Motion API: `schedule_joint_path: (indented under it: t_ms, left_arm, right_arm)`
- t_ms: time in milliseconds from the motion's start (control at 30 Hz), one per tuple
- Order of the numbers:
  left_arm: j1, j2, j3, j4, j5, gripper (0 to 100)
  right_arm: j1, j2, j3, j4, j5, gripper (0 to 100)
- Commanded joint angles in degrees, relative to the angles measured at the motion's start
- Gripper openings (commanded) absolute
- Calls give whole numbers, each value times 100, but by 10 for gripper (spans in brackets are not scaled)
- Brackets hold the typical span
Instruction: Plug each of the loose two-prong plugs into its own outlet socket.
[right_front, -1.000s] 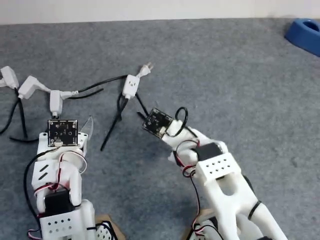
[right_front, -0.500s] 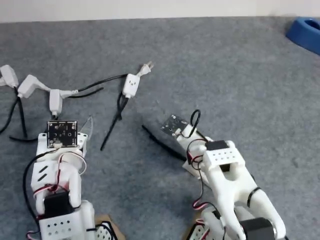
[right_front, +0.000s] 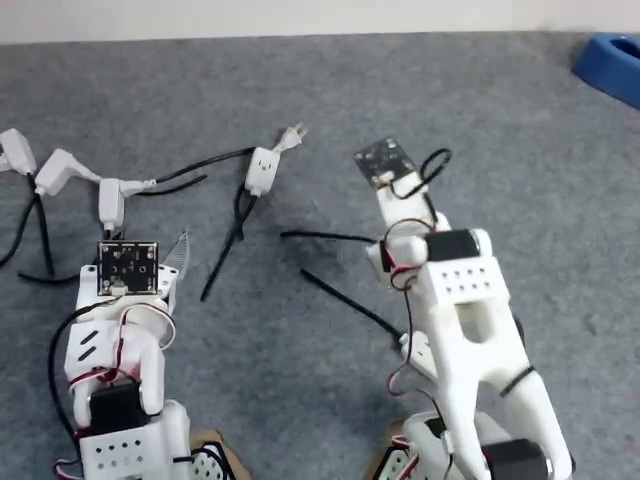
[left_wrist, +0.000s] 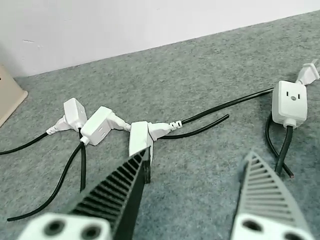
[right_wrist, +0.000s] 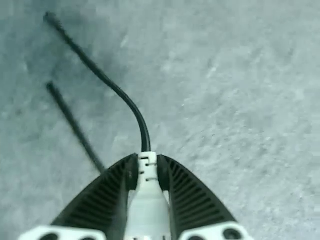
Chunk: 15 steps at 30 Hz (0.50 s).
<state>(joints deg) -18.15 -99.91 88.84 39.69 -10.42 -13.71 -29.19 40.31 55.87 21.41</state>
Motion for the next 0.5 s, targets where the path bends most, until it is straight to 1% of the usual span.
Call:
schedule_joint_path:
  t_ms: [0, 100, 167, 267, 367, 467]
  left_arm:
    - [171, -13, -92, -97, 35, 277]
    - [312, -4, -92, -79, -9, 277]
    - [435, -4, -136, 158, -290, 277]
    - [796, 4, -268, 589, -440, 277]
    - [1121, 163, -532, 1029, -492, 277]
    - [1156, 787, -866, 1125, -492, 277]
  right_arm:
    - [66, -1174, 391, -602, -114, 7]
    - [207, -2176, 804, -637, -273, 6]
    - [400, -2686, 1015, -602, -334, 6]
    - [620, -2818, 1095, -321, -440, 6]
    - [857, -2703, 725, -198, -1336, 6]
    - [875, -2563, 268, 4, -2409, 6]
